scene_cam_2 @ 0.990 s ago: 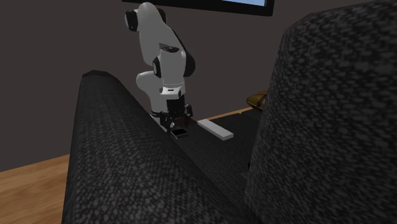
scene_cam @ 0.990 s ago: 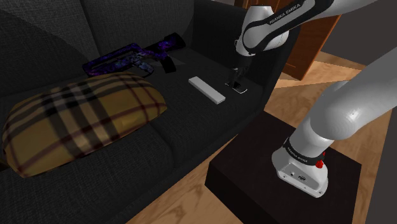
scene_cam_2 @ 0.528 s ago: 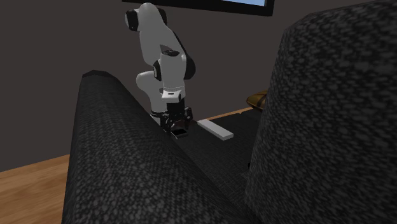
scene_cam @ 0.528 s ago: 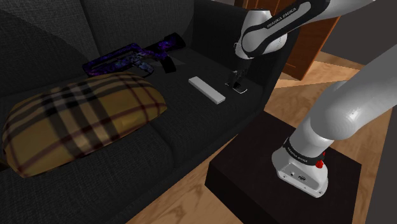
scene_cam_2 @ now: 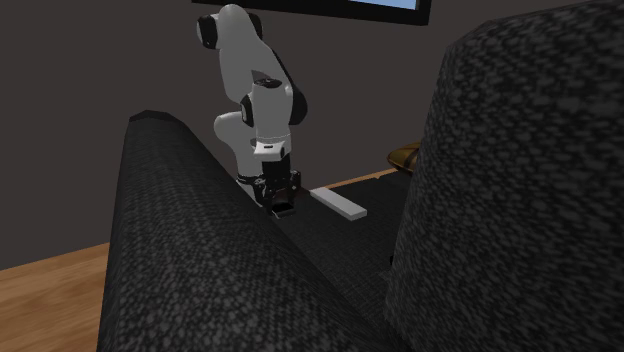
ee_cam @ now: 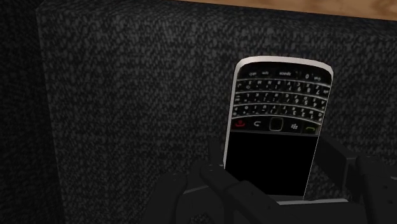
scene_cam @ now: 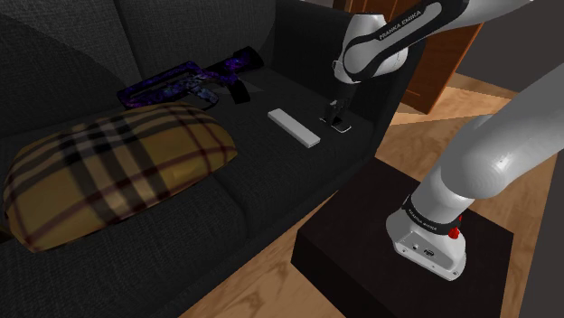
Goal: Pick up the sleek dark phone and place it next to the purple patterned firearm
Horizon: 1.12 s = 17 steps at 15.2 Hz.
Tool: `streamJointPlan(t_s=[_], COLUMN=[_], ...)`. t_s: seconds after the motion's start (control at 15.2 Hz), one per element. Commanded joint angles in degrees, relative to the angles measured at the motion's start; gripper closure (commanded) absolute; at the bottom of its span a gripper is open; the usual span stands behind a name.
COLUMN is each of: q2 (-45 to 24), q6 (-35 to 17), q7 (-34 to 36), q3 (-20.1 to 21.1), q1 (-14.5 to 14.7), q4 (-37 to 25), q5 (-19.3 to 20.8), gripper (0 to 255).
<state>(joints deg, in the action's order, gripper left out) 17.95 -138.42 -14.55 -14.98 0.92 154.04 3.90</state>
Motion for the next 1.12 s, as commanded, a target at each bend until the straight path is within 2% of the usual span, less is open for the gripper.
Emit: streamJointPlan(t_s=[0.0,0.2,1.06], q2=[-0.1,0.0,7.1], q6=[0.0,-0.1,12.2], q7=[0.0,0.0,1.2], q3=[0.0,0.0,1.4], q1=[0.0,0.0,-0.5], q4=[0.0,0.1,-5.0], q5=[0.0,0.0,0.8], gripper=[255,255,255])
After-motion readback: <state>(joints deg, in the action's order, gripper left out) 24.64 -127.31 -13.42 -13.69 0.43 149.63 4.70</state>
